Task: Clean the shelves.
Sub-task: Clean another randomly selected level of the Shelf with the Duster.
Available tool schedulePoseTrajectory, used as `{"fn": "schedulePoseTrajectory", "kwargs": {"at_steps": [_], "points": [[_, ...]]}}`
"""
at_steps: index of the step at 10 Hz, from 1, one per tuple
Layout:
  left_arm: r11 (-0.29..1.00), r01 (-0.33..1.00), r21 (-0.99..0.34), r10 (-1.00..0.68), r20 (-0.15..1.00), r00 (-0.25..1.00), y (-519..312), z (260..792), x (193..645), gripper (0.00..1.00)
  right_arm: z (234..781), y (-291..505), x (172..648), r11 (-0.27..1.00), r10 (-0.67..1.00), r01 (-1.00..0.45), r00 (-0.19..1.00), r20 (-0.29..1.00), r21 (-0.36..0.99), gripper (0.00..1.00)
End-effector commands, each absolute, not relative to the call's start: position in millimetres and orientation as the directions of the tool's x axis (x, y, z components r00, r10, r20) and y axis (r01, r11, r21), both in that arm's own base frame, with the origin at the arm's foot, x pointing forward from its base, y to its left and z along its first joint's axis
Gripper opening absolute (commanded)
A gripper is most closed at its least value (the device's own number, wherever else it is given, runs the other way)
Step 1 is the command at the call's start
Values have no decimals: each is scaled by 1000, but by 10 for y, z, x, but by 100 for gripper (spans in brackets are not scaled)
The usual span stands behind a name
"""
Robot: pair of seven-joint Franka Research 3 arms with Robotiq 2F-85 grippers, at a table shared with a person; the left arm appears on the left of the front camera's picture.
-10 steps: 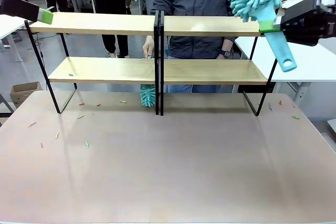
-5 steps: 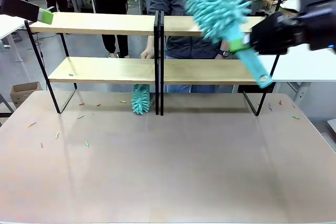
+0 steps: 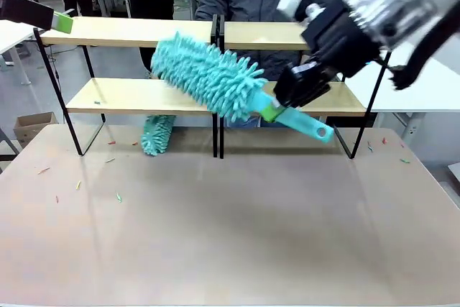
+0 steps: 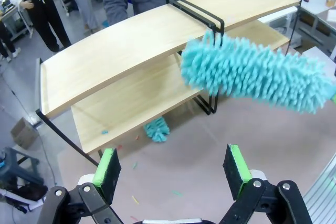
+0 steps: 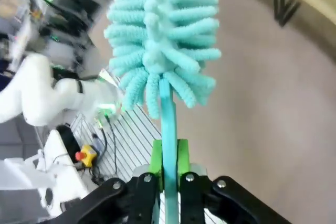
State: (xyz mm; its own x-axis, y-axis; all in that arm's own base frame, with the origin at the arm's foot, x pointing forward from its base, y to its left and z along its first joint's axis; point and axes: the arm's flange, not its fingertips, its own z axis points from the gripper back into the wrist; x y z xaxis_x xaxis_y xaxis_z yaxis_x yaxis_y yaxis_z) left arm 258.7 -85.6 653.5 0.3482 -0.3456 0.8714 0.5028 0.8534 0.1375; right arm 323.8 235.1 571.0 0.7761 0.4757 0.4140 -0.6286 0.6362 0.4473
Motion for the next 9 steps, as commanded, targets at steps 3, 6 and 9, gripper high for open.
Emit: {"fn": "schedulePoseTrajectory", "kwargs": {"at_steps": [3,6,9], "points": [[853,504,135,-344,872,348,-849,6530,2594,100,5504,3371,3895,707,463,-586,806,369,395,12],[853,504,135,-344,872,348,-849,6530,2594,100,5230,4065,4276,770,360,-520,832,422,369,12],[853,504,135,-344,872,348,-849,6530,2594,100,4996,4640,4564,817,261,-432,868,422,382,12]]}}
